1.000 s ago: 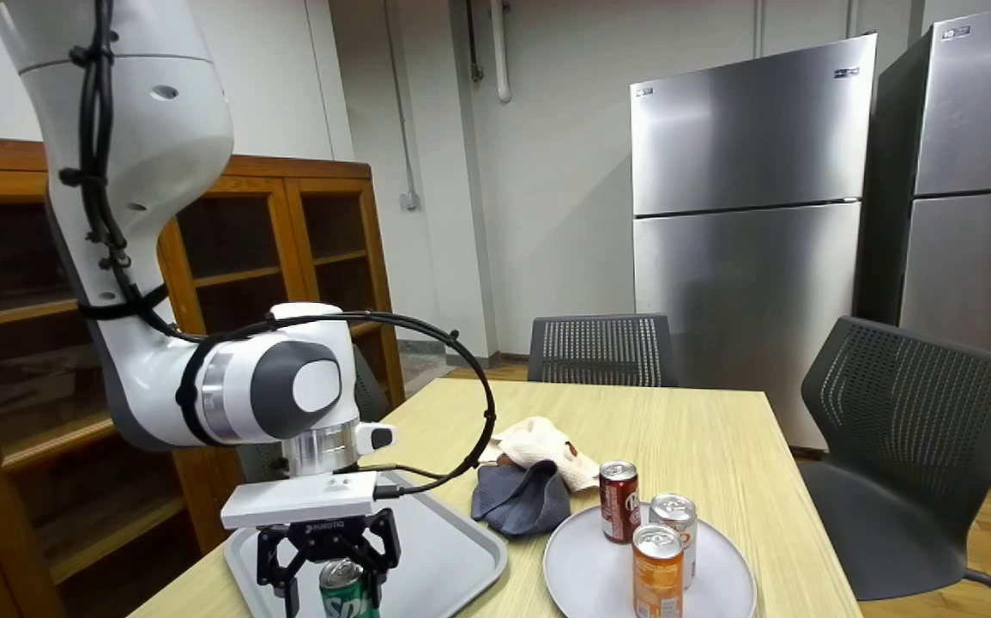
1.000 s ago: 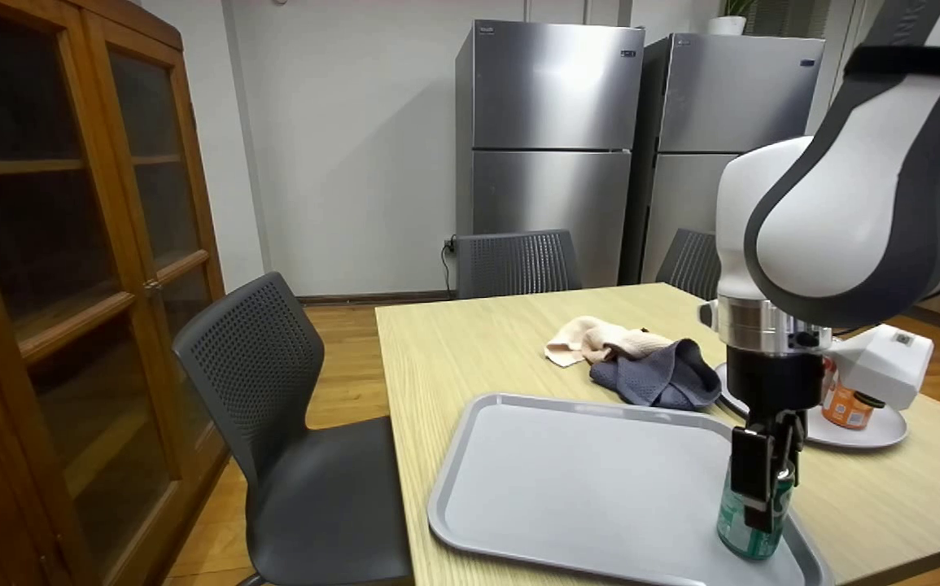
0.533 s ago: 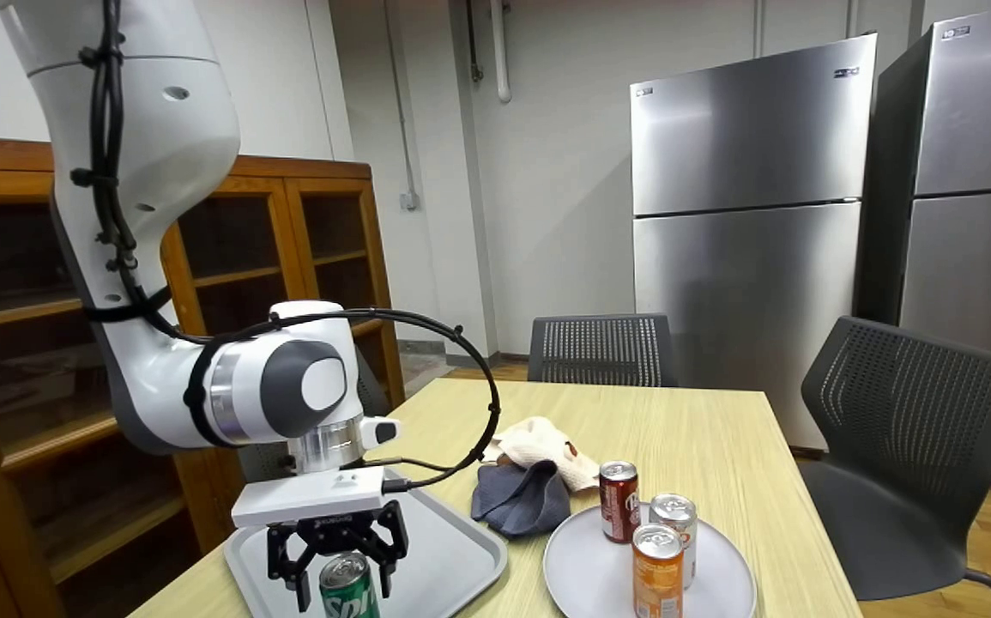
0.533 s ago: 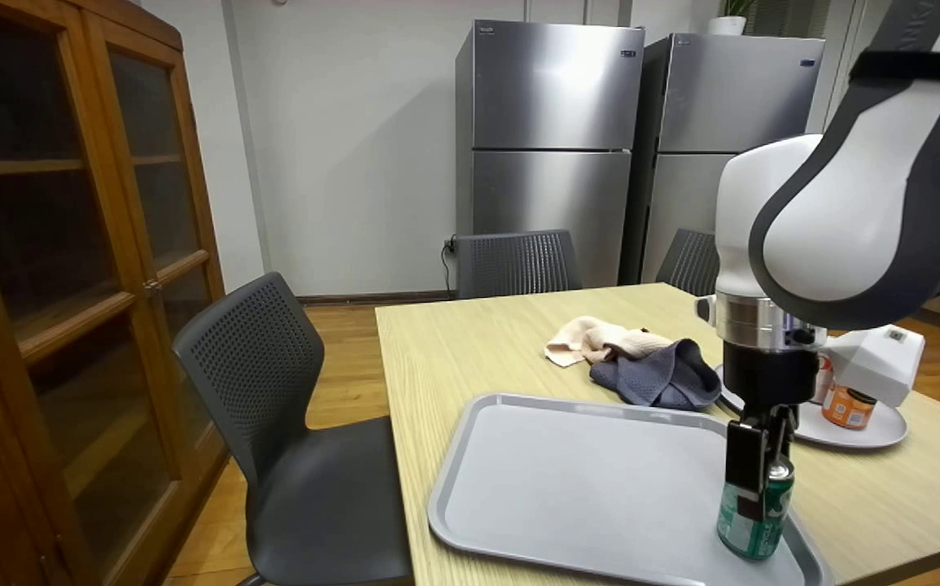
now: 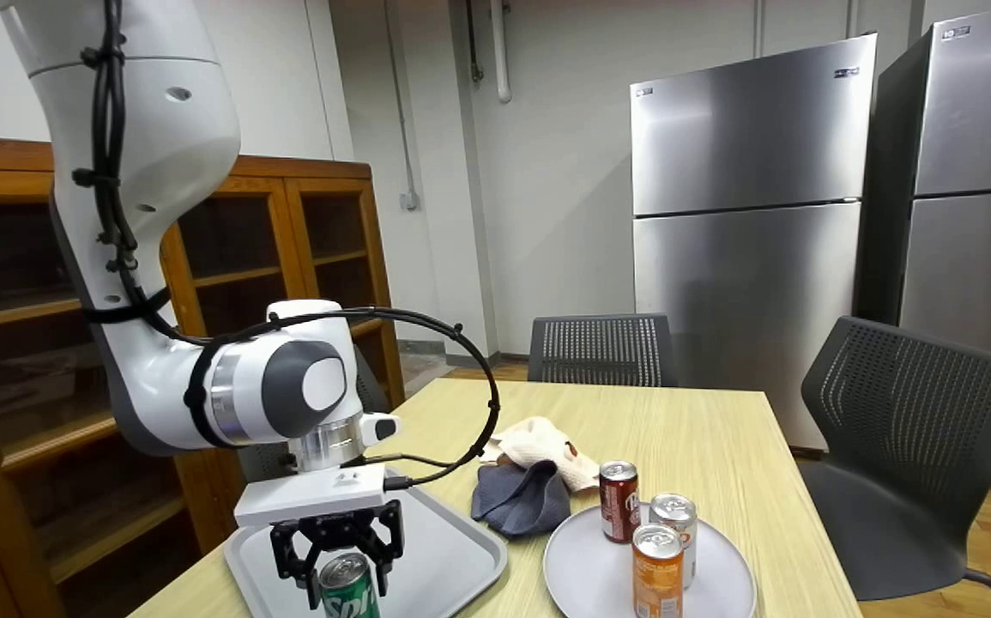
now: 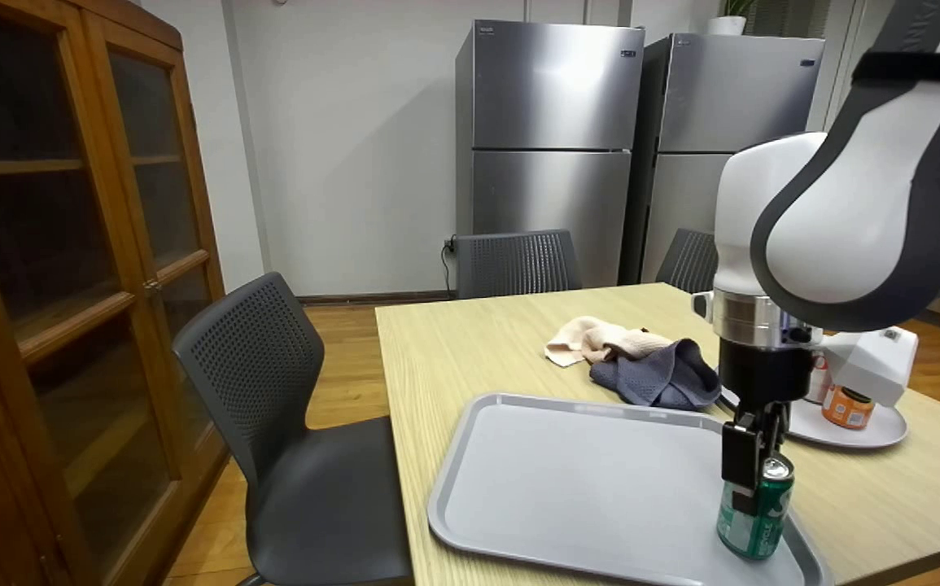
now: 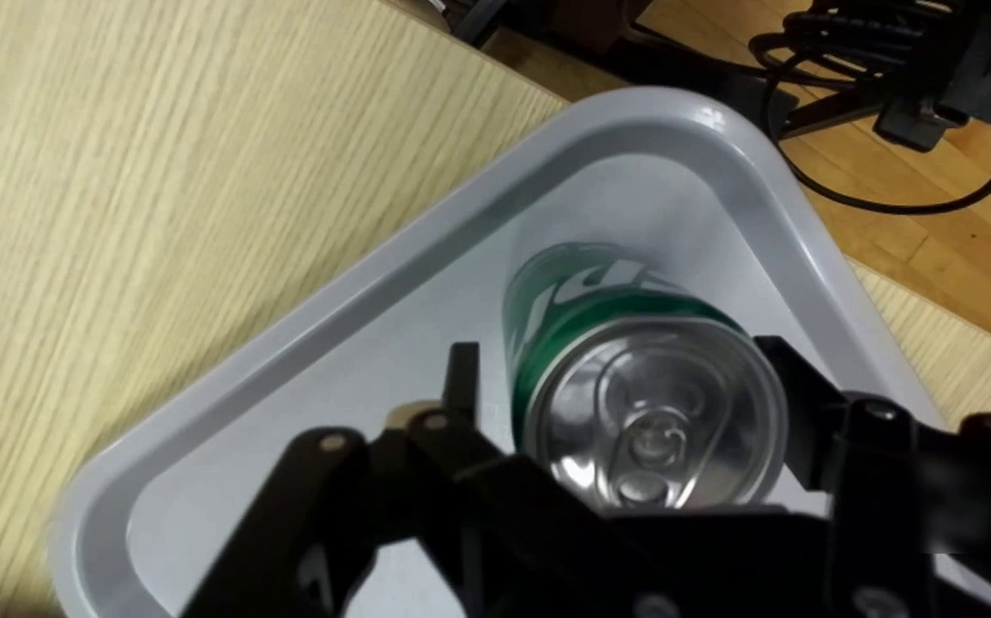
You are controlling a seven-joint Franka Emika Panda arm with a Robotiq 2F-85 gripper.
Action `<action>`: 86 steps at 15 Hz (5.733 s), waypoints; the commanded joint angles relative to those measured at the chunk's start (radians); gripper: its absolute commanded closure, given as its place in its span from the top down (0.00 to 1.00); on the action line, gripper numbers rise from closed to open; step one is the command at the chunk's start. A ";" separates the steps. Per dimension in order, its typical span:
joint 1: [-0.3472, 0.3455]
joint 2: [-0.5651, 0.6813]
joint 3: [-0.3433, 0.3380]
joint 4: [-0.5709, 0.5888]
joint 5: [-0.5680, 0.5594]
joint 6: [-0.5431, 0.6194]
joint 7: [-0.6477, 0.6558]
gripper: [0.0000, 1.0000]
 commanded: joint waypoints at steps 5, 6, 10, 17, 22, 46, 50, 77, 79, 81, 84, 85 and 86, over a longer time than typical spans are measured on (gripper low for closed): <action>-0.009 0.008 0.004 0.003 -0.021 -0.007 0.017 0.38; -0.020 0.007 0.012 0.003 -0.003 -0.012 0.001 0.38; -0.066 -0.038 0.020 0.012 0.062 -0.055 -0.038 0.38; -0.153 -0.059 -0.038 0.115 0.119 -0.163 -0.035 0.38; -0.170 -0.027 -0.060 0.232 0.131 -0.202 -0.019 0.38; -0.335 0.252 -0.142 0.591 0.421 -0.253 0.221 0.38; -0.337 0.292 -0.134 0.626 0.444 -0.248 0.252 0.38; -0.266 -0.160 -0.173 0.279 0.170 -0.322 0.186 1.00; -0.248 -0.209 -0.167 0.213 0.134 -0.308 0.191 1.00; -0.233 -0.249 -0.160 0.157 0.118 -0.299 0.188 1.00; -0.213 -0.296 -0.154 0.089 0.080 -0.292 0.202 1.00; -0.208 -0.310 -0.152 0.073 0.072 -0.294 0.203 1.00; -0.205 -0.320 -0.151 0.057 0.068 -0.292 0.197 1.00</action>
